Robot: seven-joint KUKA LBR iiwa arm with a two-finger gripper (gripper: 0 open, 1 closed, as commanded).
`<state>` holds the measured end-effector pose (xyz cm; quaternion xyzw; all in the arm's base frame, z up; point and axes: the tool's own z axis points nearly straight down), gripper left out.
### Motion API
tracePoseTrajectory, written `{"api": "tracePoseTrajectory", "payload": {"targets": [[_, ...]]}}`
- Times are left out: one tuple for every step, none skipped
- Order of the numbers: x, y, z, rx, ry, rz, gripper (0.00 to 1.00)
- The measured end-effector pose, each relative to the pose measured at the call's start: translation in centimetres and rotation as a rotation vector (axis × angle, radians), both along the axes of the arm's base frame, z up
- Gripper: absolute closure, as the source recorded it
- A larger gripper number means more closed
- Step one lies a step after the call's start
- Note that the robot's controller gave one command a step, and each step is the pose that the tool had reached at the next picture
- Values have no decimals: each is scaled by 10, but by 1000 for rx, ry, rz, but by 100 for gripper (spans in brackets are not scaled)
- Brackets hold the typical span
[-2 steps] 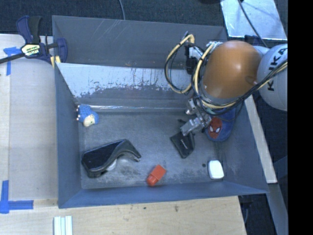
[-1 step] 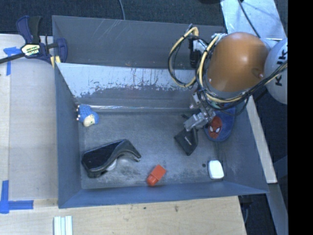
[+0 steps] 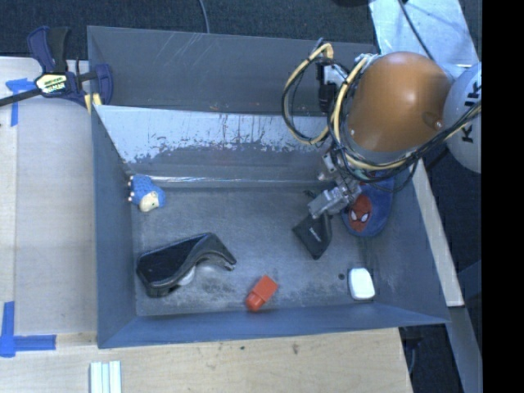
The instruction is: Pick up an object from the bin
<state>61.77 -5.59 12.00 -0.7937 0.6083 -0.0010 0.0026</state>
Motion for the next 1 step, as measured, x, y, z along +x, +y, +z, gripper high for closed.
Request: {"api": "tracePoseTrajectory", "payload": {"targets": [[3,0,80,-2,-5,-3,100]]}}
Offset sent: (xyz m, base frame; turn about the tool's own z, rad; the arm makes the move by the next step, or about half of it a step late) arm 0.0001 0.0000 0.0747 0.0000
